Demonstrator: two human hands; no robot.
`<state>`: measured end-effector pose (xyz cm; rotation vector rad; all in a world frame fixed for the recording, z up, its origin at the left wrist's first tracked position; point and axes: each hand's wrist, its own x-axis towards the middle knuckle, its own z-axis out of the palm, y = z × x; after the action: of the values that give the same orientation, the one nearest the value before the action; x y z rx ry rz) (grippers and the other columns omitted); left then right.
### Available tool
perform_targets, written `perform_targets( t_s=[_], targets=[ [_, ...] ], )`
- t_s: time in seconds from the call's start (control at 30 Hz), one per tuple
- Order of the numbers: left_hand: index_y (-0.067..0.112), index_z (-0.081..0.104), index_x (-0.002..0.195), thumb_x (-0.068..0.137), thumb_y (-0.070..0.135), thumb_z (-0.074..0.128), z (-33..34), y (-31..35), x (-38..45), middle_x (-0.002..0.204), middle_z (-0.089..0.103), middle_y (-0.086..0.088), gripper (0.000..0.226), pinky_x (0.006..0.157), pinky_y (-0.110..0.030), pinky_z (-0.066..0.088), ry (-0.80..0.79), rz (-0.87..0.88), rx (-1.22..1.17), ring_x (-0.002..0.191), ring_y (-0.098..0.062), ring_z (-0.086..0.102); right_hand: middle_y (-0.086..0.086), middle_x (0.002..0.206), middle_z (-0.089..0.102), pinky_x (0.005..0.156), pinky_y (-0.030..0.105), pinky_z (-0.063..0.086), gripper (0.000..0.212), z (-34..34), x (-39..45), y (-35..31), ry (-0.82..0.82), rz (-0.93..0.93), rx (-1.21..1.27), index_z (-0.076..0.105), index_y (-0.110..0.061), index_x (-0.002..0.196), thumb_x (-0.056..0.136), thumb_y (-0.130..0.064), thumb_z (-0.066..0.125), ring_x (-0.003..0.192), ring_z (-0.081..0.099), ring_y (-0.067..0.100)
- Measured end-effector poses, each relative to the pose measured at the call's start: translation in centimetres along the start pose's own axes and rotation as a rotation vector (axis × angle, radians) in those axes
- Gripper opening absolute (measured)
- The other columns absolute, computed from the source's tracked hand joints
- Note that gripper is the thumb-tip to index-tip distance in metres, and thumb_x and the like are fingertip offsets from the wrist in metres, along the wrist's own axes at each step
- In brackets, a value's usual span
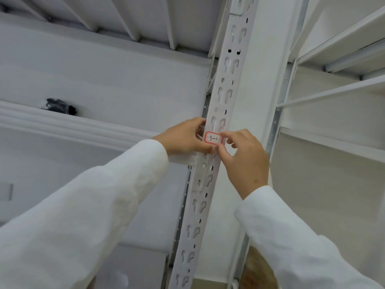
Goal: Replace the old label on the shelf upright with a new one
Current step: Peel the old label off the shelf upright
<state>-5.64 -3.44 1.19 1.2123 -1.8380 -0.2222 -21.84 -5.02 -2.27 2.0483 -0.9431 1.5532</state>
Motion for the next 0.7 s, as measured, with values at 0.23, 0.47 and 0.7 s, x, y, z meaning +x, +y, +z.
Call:
perform_targets(
  t_s=[0.23,0.47,0.7],
  targets=[
    [0.026,0.055,0.120,0.058,0.046,0.077,-0.02,0.27,-0.06,0.104,0.068,0.010,0.069,0.096,-0.042,0.051,-0.019,-0.019,0.008,0.097,-0.013,0.068,0.002,0.095,0.065,0.064,0.026,0.044,0.017,0.26,0.06,-0.24,0.017,-0.027,-0.006,0.067,-0.016,0.100,0.086,-0.025,0.063,0.083,0.061,0.021],
    [0.024,0.054,0.121,0.060,0.042,0.076,0.03,0.20,0.23,0.109,0.069,0.007,0.067,0.097,-0.044,0.050,-0.021,-0.020,0.026,0.098,-0.016,0.068,0.000,0.091,0.062,0.063,0.027,0.042,0.010,0.42,0.23,-0.77,-0.015,0.043,0.005,0.066,-0.017,0.089,0.086,-0.025,0.061,0.082,0.059,0.018],
    [0.028,0.053,0.118,0.059,0.042,0.078,0.04,-0.13,0.36,0.103,0.067,0.011,0.066,0.098,-0.044,0.049,-0.031,-0.026,0.029,0.097,-0.016,0.068,-0.002,0.099,0.059,0.066,0.026,0.045,0.020,0.20,0.29,-0.46,0.014,0.074,0.061,0.062,-0.018,0.102,0.085,-0.029,0.064,0.084,0.059,0.015]
  ],
)
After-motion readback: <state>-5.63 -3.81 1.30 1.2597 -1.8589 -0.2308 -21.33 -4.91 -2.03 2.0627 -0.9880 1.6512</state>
